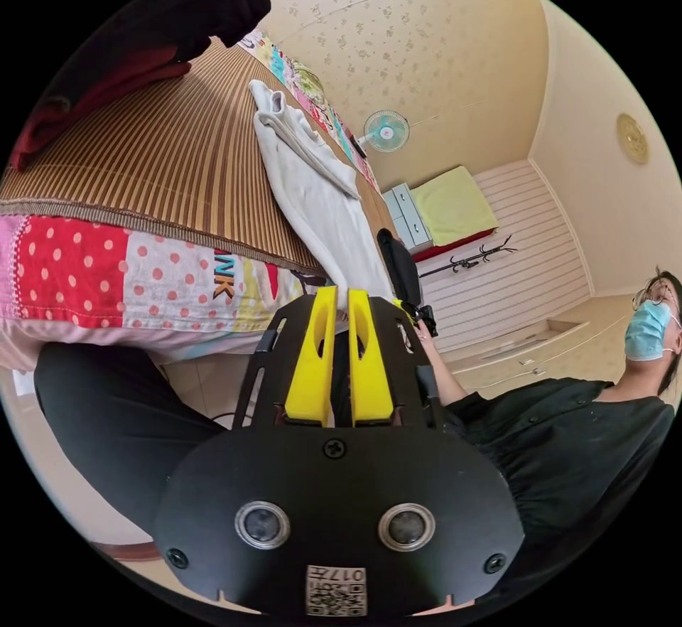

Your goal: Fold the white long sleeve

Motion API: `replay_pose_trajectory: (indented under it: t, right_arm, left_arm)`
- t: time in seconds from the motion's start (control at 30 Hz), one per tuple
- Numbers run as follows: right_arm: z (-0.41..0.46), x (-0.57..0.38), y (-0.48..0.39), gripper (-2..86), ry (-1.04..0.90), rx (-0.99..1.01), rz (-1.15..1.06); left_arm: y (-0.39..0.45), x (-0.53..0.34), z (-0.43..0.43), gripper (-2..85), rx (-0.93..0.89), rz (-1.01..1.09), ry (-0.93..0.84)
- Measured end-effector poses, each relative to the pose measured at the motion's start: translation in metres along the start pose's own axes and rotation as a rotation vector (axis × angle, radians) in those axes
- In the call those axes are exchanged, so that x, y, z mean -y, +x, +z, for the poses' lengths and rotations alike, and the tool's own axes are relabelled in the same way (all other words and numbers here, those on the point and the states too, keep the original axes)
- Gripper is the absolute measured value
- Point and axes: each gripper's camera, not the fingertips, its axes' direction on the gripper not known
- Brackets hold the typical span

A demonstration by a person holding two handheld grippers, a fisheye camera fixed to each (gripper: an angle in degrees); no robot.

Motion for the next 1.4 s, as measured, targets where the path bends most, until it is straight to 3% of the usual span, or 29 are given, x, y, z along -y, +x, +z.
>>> replay_pose_trajectory:
  t: [0.17,0.33,0.43,0.53,0.6,0.7,0.73,0.87,1.0,1.13,1.23,1.3,1.4]
  right_arm:
    - [-0.028,-0.023,-0.043,3.5,0.055,0.163,-0.170]
    - [-0.060,-0.062,-0.103,3.2,0.085,0.328,-0.404]
    - [-0.080,-0.088,-0.118,3.1,0.104,0.421,-0.516]
    - [-0.083,-0.096,-0.119,3.0,0.154,0.293,-0.485]
    - [-0.067,-0.083,-0.108,2.9,0.160,0.160,-0.347]
    - [-0.049,-0.059,-0.105,2.9,0.225,0.129,-0.247]
    - [-0.045,-0.052,-0.108,2.9,0.226,0.124,-0.254]
    - [-0.005,-0.010,-0.150,3.0,0.165,0.070,-0.335]
    - [0.048,0.013,-0.181,2.8,0.126,0.074,-0.381]
    - [0.091,0.057,-0.211,2.8,0.157,0.058,-0.425]
    - [0.121,0.100,-0.231,2.9,0.303,0.051,-0.455]
    - [0.144,0.135,-0.228,2.9,0.490,-0.170,-0.311]
    - [0.188,0.179,-0.206,2.8,0.544,-0.526,-0.187]
  left_arm:
    - [0.000,-0.010,-0.042,2.3,-0.133,0.072,0.100]
    - [-0.002,-0.040,-0.097,2.0,-0.460,0.210,0.233]
    - [-0.029,-0.068,-0.108,1.7,-0.590,0.148,0.321]
    - [-0.058,-0.088,-0.095,0.8,-0.497,0.038,0.337]
    - [-0.069,-0.090,-0.083,0.0,-0.428,-0.015,0.345]
    - [-0.096,-0.086,-0.094,-0.7,-0.534,-0.056,0.620]
    - [-0.104,-0.074,-0.097,-0.8,-0.489,-0.084,0.656]
    - [-0.074,-0.026,-0.075,-0.5,-0.230,0.020,0.481]
    - [-0.023,-0.015,0.005,3.5,0.040,0.181,0.173]
    - [-0.017,-0.032,0.067,5.4,0.034,0.235,0.078]
    - [-0.015,-0.038,0.098,6.0,0.024,0.249,0.039]
    - [-0.009,-0.043,0.113,6.4,0.037,0.272,0.025]
    - [0.003,-0.052,0.146,6.6,0.063,0.330,-0.044]
